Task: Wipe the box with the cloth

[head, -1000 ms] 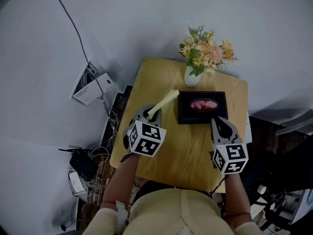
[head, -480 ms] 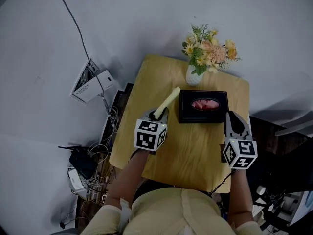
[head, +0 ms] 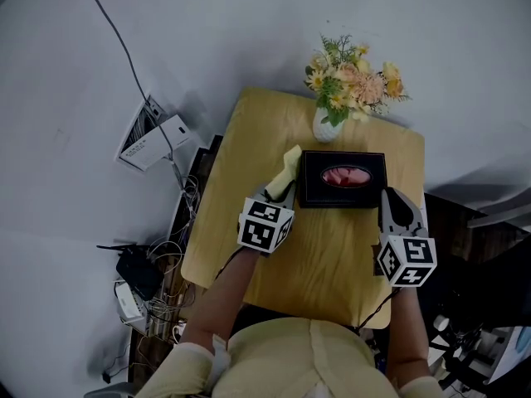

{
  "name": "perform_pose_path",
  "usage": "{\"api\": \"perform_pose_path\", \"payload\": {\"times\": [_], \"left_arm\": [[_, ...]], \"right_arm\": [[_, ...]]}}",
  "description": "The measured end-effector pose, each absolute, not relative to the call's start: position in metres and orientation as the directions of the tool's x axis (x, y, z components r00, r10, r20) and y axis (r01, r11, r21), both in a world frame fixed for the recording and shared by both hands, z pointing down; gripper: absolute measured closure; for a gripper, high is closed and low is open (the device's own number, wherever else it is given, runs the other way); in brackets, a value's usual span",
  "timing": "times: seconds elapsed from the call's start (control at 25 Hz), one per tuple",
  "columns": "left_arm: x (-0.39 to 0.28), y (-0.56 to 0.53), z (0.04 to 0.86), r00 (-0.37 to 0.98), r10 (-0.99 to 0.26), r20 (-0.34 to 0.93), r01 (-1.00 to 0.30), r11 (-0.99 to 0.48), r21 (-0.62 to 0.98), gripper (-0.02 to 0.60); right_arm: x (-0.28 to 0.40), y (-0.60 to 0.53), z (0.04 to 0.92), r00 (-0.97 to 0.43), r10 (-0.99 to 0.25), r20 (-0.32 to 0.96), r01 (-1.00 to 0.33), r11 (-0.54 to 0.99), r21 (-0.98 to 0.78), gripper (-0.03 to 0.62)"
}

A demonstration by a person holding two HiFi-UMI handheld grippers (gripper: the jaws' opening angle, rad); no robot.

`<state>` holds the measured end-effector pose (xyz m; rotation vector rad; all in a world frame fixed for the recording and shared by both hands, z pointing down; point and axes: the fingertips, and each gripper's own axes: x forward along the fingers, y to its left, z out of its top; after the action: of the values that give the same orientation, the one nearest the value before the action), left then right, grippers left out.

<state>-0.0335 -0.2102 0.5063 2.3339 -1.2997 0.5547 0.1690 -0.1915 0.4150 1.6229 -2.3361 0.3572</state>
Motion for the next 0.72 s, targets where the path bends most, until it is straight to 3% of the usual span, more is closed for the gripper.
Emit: {"api": "perform_pose_path", "payload": {"times": [0.24,0.72], "left_arm": [[-0.015,-0.201,0.517,0.525,-0.656,0.542,-0.787,-0.616,0.016,0.557],[-0.008,-0.169,0.518,0.601,-0.542,0.587,-0.627,-0.775,-0.074,0.557]], "right_arm": [[0.163,-0.191,0.417,-0.359,-0.860,0.363,-0.929,0.365,-0.053,0.560],[0.161,-0.179,0.419,-0.379,-0.849,0.367,-0.921,0.383,-0.065,0.560]]}}
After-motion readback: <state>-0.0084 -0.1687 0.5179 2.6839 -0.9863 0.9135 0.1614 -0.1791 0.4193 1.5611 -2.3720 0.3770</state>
